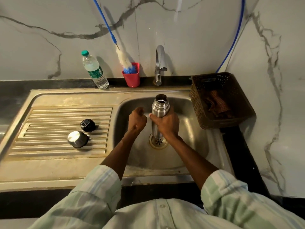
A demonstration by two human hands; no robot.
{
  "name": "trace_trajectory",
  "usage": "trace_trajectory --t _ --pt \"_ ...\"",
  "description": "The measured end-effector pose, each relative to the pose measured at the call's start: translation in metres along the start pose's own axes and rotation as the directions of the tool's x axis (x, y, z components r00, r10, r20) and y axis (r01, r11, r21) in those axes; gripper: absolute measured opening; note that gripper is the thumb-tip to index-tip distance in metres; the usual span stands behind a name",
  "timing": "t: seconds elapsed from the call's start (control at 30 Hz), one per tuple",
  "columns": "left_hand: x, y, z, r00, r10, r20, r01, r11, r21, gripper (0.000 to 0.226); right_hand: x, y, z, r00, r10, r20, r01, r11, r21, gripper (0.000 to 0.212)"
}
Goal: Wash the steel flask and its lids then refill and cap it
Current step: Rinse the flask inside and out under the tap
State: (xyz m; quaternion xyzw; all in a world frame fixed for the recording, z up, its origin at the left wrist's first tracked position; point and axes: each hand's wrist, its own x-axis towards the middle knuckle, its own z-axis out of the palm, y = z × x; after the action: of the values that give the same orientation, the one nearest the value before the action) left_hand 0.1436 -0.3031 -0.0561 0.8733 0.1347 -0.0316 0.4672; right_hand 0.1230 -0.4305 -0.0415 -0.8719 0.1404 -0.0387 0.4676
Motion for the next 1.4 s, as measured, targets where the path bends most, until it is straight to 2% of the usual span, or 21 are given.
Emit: trace_trajectory --t 0.1,0.2,0.3,0.4,0.5,0.6,0.73,0.83,0.93,1.0,1.07,1.13,1.27,1.33,1.4 --pt "-0.002 0.001 0.002 0.999 -0.013 0.04 0.013 1.0 0.015 0.047 0.003 0.005 0.001 0.994 0.074 0.082 -0.063 0.989 -0.132 0.067" --pt "0.003 0.003 0.0 1.0 -0.004 0.021 0.004 1.0 0.01 0.048 0.001 0.005 0.001 0.999 0.017 0.032 -0.016 0.999 -0.041 0.067" --pt "0.001 0.004 0.002 0.999 -0.019 0.029 0.018 0.999 0.026 0.047 0.0 0.008 0.0 0.997 0.06 0.041 -0.057 0.996 -0.07 0.066" --pt "0.003 0.005 0.004 0.999 0.0 0.035 -0.001 1.0 0.025 0.045 0.004 0.004 -0.002 0.999 0.044 -0.012 -0.044 0.999 0.017 0.068" --pt "0.001 0.004 0.007 0.999 -0.03 0.044 0.029 0.999 0.019 0.046 0.007 0.007 -0.006 0.991 0.094 0.098 -0.085 0.992 -0.097 0.059" --pt "0.004 0.001 0.009 0.999 -0.023 0.049 0.022 1.0 0.011 0.049 0.006 0.008 -0.005 0.999 0.05 0.005 -0.05 0.999 0.012 0.063" --pt "-0.001 -0.001 0.012 0.997 -0.032 0.077 0.029 0.999 0.04 0.049 0.009 0.012 -0.006 0.989 0.137 0.054 -0.133 0.989 -0.066 0.055" --pt "0.002 -0.002 0.013 0.996 -0.025 0.085 0.022 0.999 0.035 0.049 0.009 0.008 -0.007 0.997 0.072 -0.002 -0.072 0.997 0.021 0.062" --pt "0.003 -0.004 0.015 0.993 -0.039 0.11 0.035 0.999 0.04 0.048 0.009 0.009 -0.006 0.995 0.086 0.056 -0.081 0.994 -0.079 0.062" --pt "0.008 -0.003 0.016 0.994 -0.02 0.106 0.016 0.999 0.036 0.043 0.009 0.006 -0.004 0.999 0.026 -0.019 -0.026 1.0 -0.006 0.063" --pt "0.01 -0.002 0.015 0.996 -0.02 0.085 0.019 1.0 0.015 0.039 0.009 0.005 -0.003 1.0 0.002 -0.016 -0.002 1.0 0.016 0.069" --pt "0.01 -0.002 0.016 0.995 -0.03 0.097 0.03 1.0 0.004 0.041 0.011 0.007 -0.001 0.999 0.037 0.036 -0.034 0.997 -0.071 0.069" --pt "0.012 -0.004 0.015 0.995 -0.038 0.095 0.04 0.999 -0.015 0.041 0.011 0.006 -0.001 1.0 0.01 -0.025 -0.009 0.999 0.042 0.069" --pt "0.009 -0.007 0.015 0.994 -0.048 0.1 0.05 0.999 -0.021 0.046 0.013 0.008 -0.002 0.997 0.07 0.039 -0.068 0.996 -0.053 0.066" --pt "0.008 -0.009 0.016 0.993 -0.043 0.111 0.044 0.999 -0.007 0.048 0.013 0.012 -0.002 0.997 0.083 -0.004 -0.083 0.996 -0.04 0.061"
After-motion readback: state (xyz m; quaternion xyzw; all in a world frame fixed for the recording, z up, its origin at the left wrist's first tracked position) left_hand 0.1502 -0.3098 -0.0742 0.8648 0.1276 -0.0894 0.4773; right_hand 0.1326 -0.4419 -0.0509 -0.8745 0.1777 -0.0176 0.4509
